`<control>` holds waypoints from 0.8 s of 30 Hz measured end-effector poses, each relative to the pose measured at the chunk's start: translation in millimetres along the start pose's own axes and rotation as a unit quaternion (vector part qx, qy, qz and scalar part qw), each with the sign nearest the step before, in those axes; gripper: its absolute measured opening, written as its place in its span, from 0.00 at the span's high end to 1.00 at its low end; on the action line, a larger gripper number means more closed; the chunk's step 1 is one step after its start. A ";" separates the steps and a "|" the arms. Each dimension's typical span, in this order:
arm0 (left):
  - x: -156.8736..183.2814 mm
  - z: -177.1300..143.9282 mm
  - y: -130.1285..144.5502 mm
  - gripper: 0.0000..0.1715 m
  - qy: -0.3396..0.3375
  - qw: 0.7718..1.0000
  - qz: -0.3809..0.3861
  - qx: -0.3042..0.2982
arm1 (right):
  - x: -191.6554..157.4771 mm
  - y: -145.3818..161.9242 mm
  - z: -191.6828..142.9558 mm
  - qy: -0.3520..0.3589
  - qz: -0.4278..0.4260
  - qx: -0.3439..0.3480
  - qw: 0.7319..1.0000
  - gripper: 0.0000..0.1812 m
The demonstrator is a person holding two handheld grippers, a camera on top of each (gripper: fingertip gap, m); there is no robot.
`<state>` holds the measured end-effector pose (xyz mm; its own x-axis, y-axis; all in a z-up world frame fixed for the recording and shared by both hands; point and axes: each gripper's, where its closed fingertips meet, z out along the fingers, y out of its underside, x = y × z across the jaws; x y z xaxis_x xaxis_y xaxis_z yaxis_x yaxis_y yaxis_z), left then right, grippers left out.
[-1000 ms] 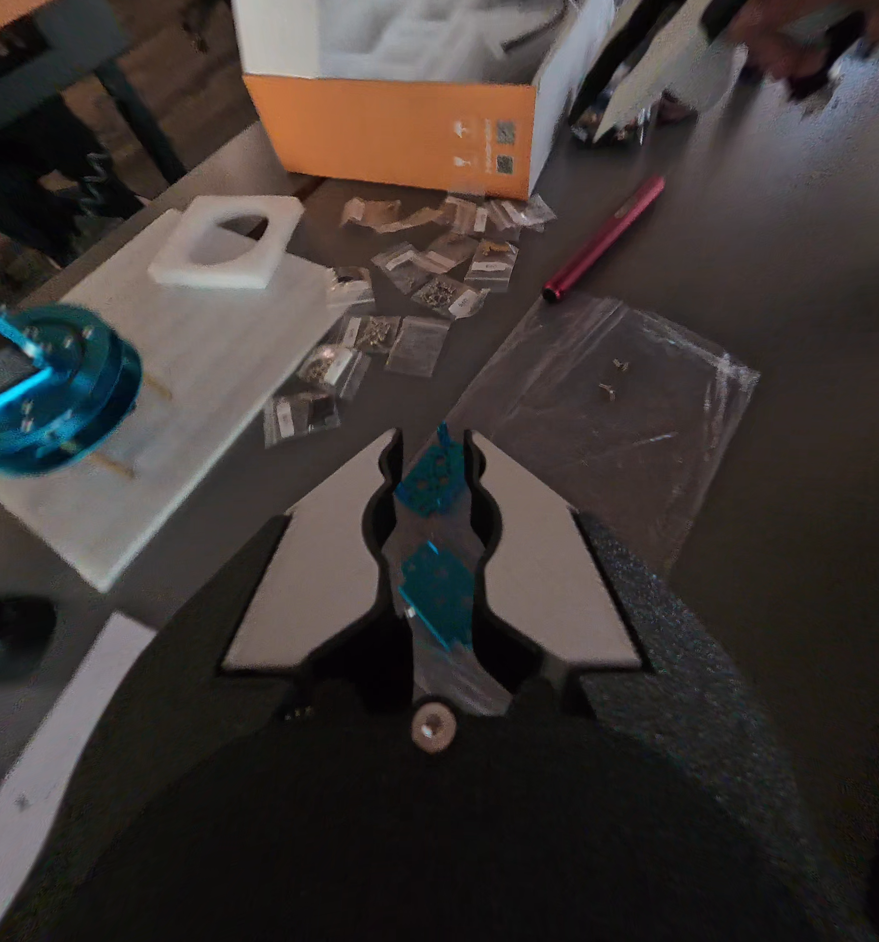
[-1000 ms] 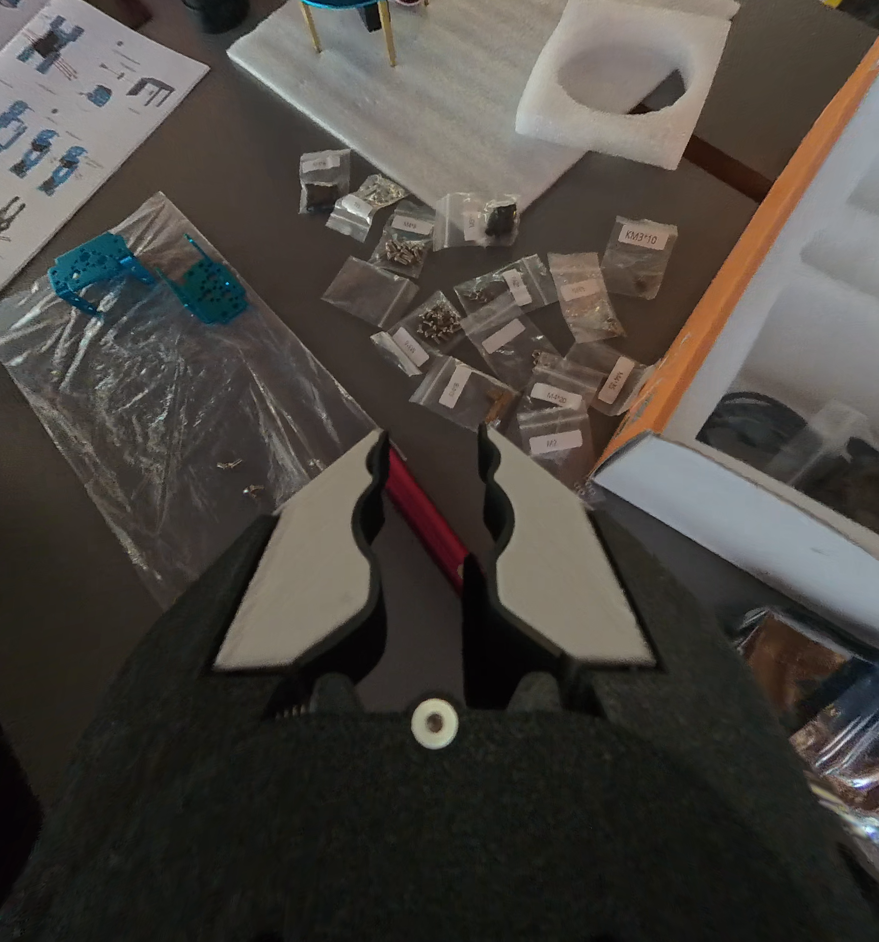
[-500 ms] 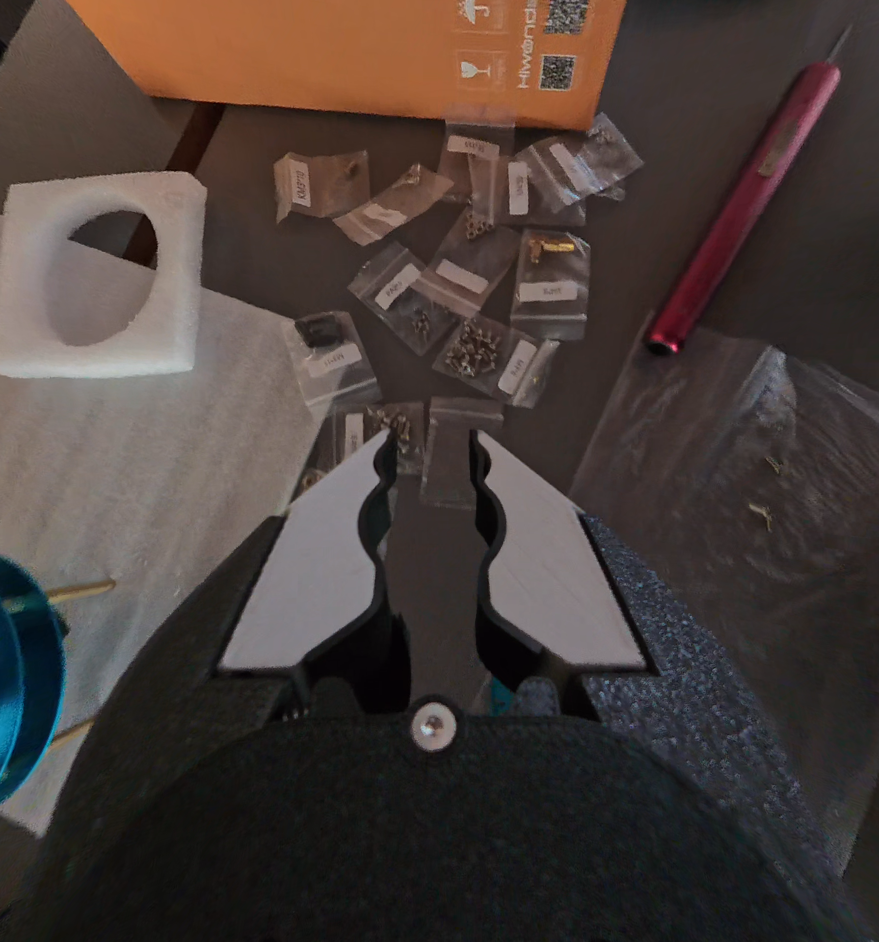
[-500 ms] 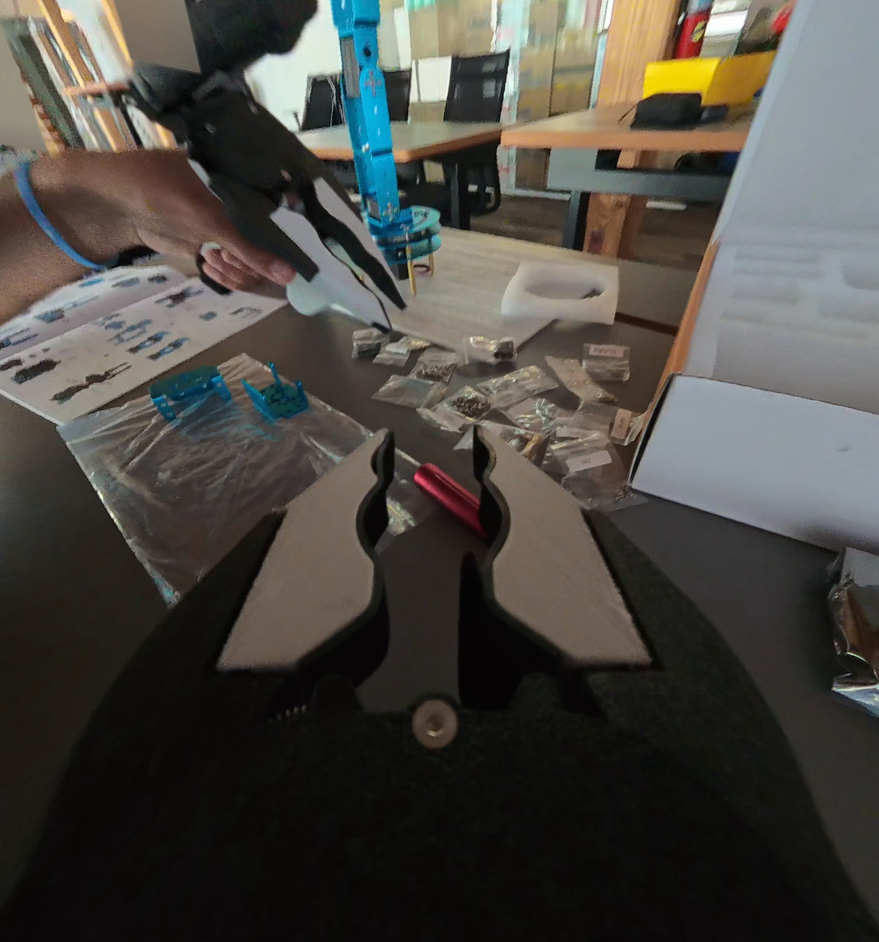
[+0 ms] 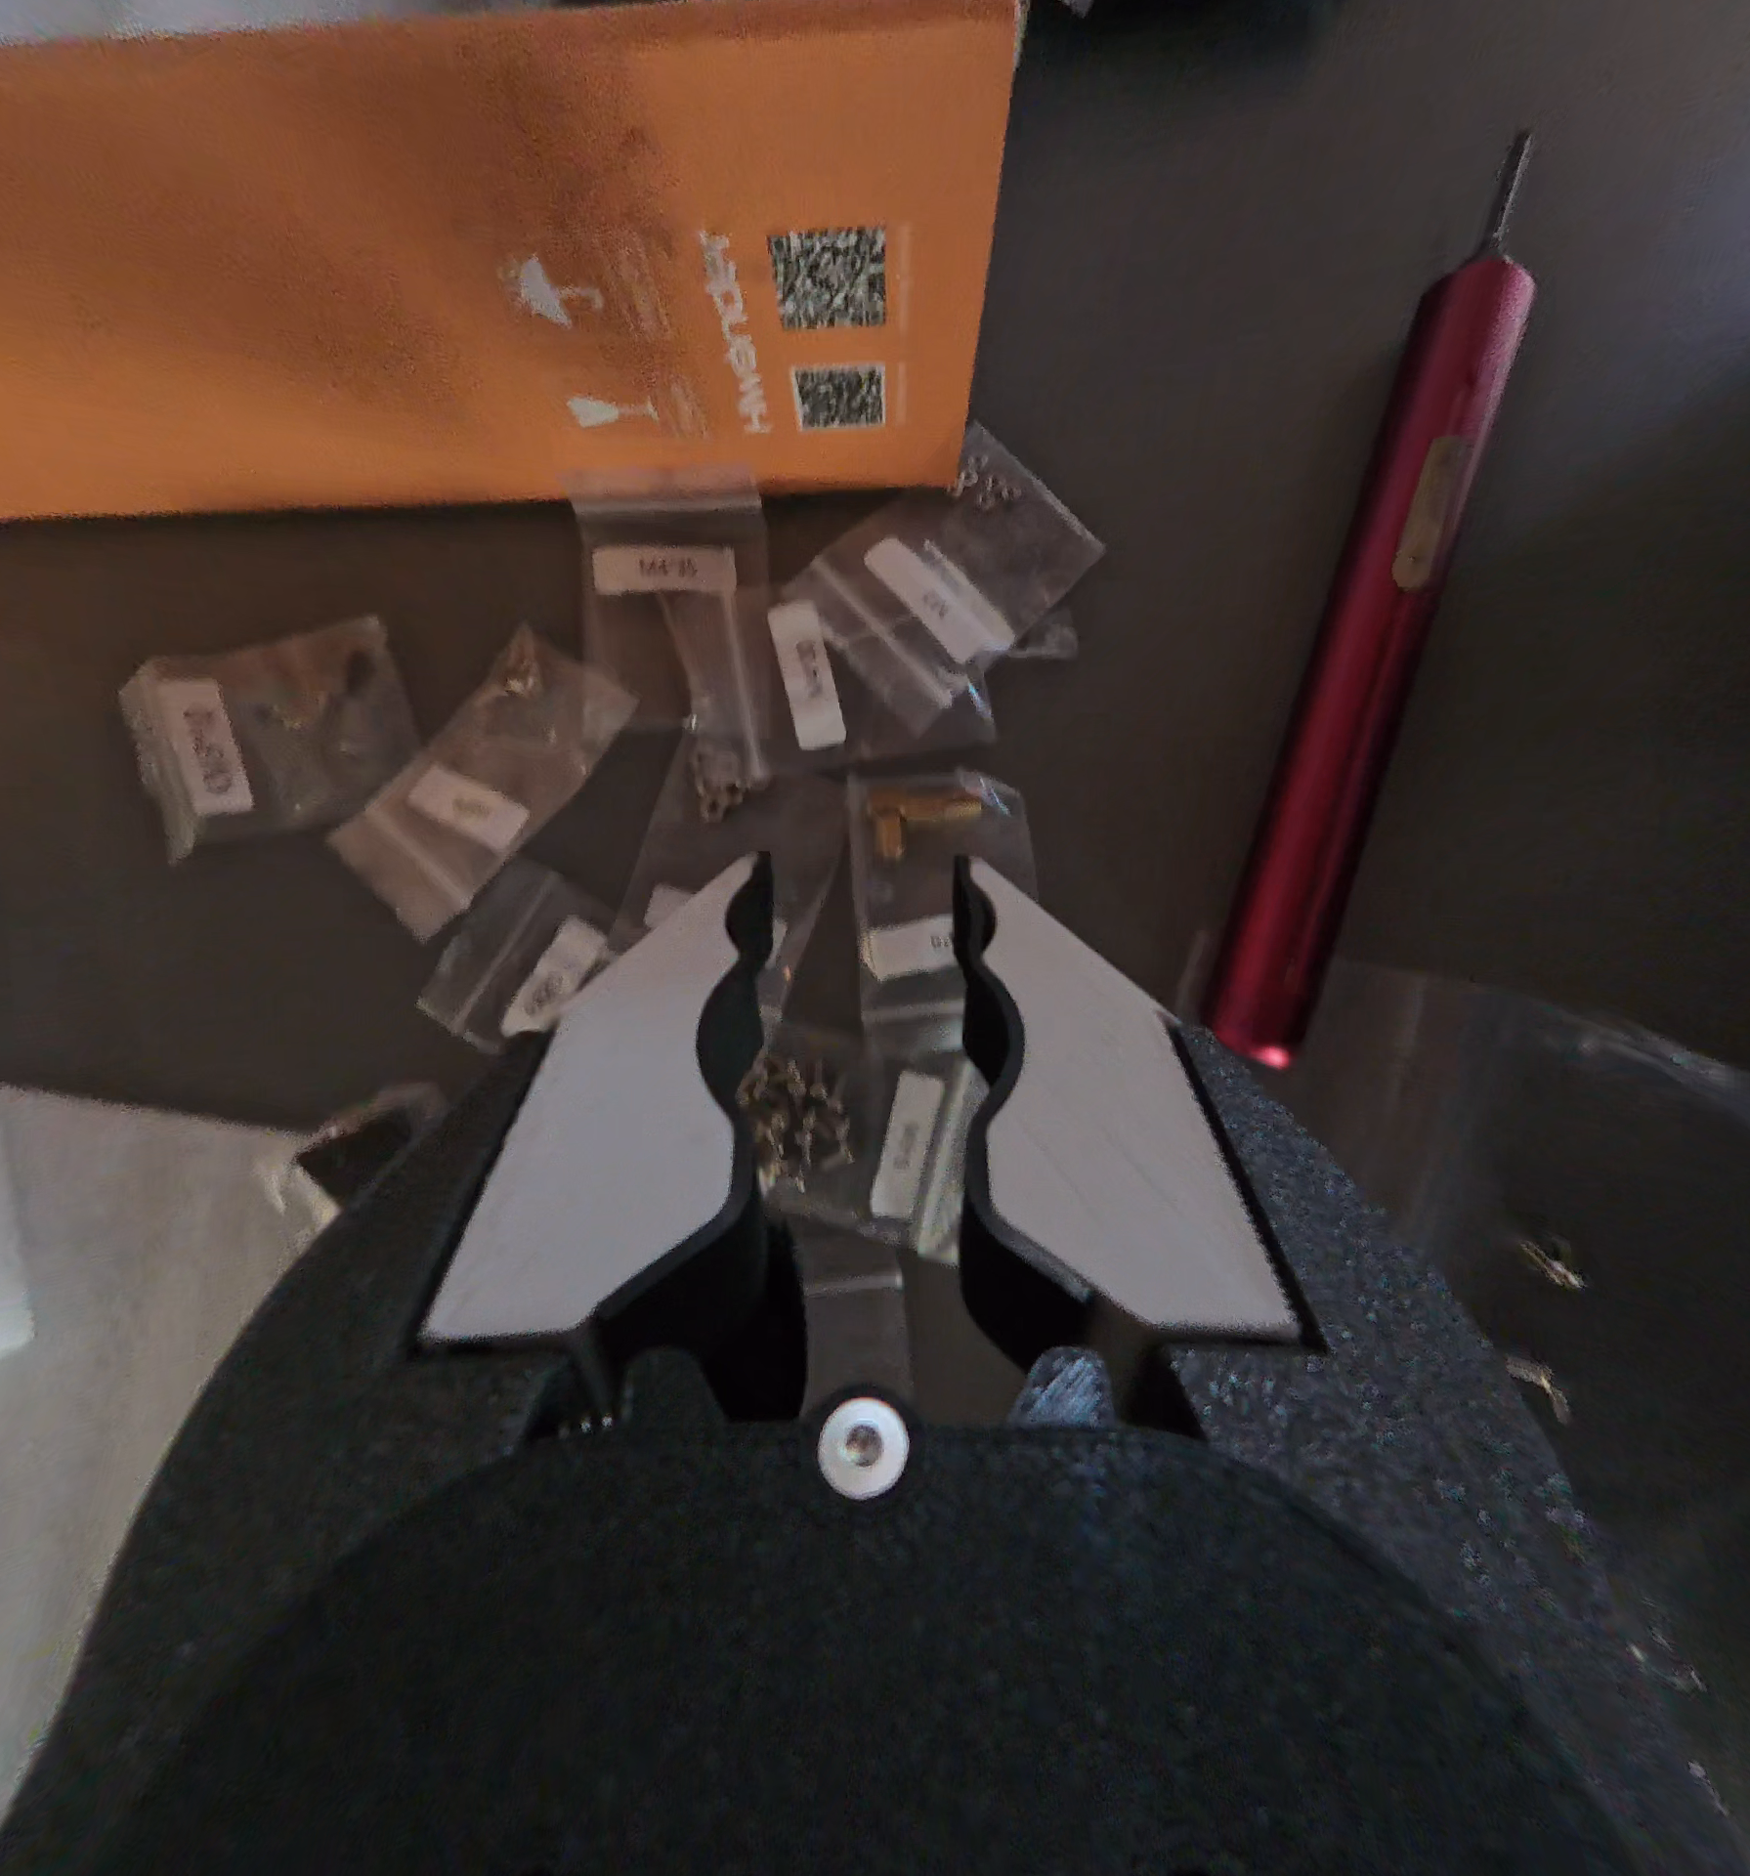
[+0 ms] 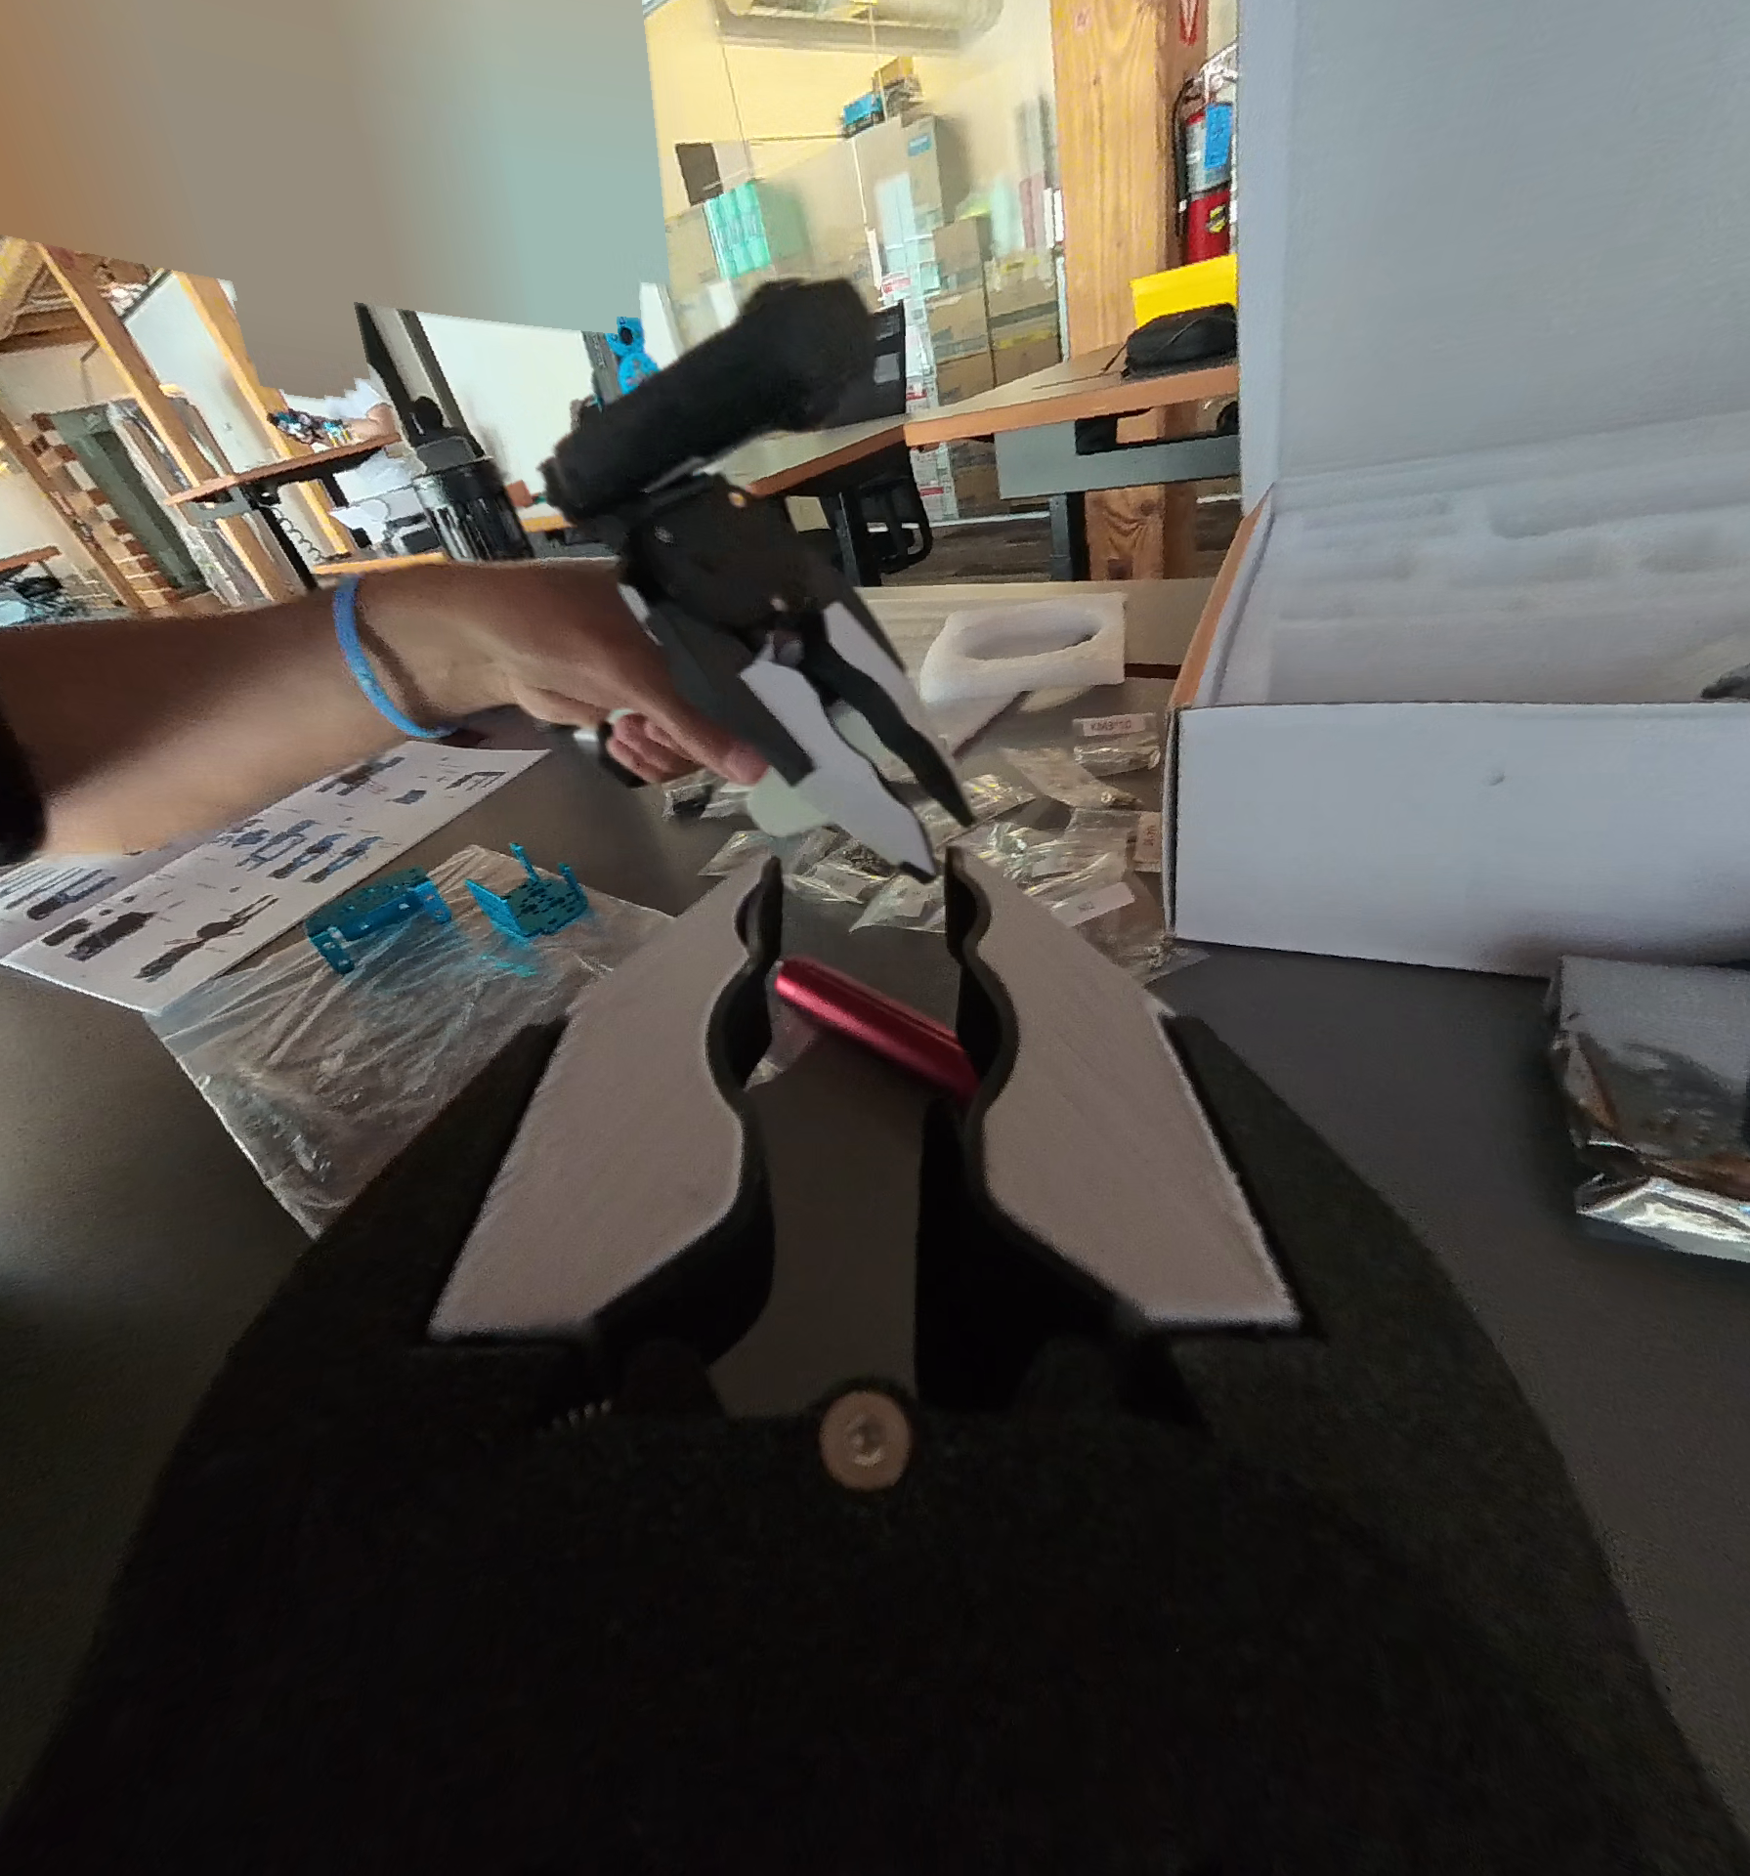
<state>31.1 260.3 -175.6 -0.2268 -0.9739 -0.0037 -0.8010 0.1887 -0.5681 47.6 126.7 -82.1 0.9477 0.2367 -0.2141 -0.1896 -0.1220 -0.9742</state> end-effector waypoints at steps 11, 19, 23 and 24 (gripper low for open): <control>-52.6 -9.9 -22.9 0.79 -0.060 0.998 0.011 0.001 | -5.4 5.7 4.6 -0.005 -0.016 -0.020 1.000 0.83; -103.3 -33.3 9.2 0.79 -0.166 0.984 0.030 -0.057 | -4.7 8.3 3.6 -0.002 -0.008 -0.027 1.000 0.85; -98.4 -53.9 38.8 0.79 -0.174 0.982 -0.001 -0.067 | -5.3 12.5 5.2 0.000 -0.007 -0.042 0.999 0.86; -97.2 -59.0 46.3 0.79 -0.174 0.982 -0.008 -0.070 | -5.4 12.3 5.1 0.003 -0.012 -0.041 0.999 0.86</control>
<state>-16.5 371.1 -153.0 -0.0295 -0.9563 -0.2909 -0.8765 0.1646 -0.4524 38.8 128.8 -93.2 0.9536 0.2343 -0.1891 -0.1443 -0.1957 -0.9700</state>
